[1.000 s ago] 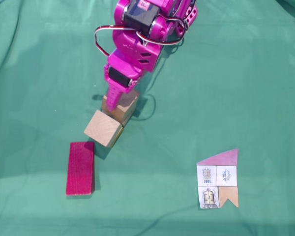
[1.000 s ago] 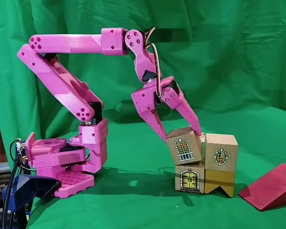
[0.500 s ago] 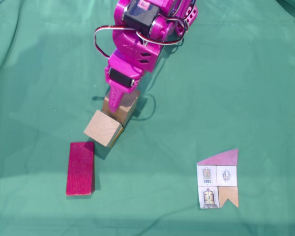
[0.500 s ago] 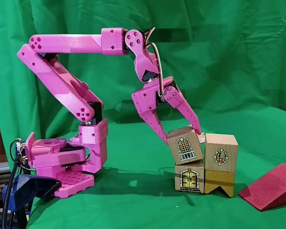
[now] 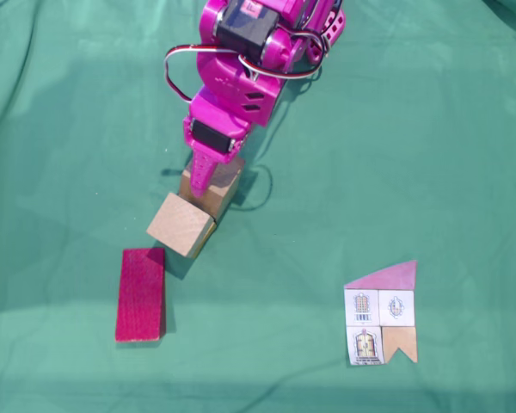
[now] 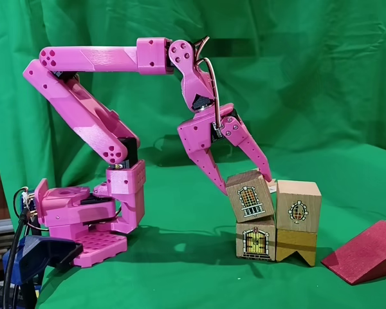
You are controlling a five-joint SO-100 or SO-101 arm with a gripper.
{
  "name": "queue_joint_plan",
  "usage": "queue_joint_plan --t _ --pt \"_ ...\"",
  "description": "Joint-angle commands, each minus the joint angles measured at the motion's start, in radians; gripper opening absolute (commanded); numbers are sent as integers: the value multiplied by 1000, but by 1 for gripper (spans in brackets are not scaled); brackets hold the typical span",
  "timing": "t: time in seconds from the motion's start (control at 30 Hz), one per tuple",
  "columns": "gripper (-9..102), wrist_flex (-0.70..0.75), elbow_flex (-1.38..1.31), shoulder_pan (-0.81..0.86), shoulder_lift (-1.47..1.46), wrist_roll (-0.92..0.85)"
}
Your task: Grasp some building blocks and build the house on the picture.
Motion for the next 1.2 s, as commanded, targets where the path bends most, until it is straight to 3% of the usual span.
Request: queue_joint_plan --t 0.0,1.17 --pt "11 -12 -17 8 0 -9" --pt "11 -11 -5 -6 9 -11"
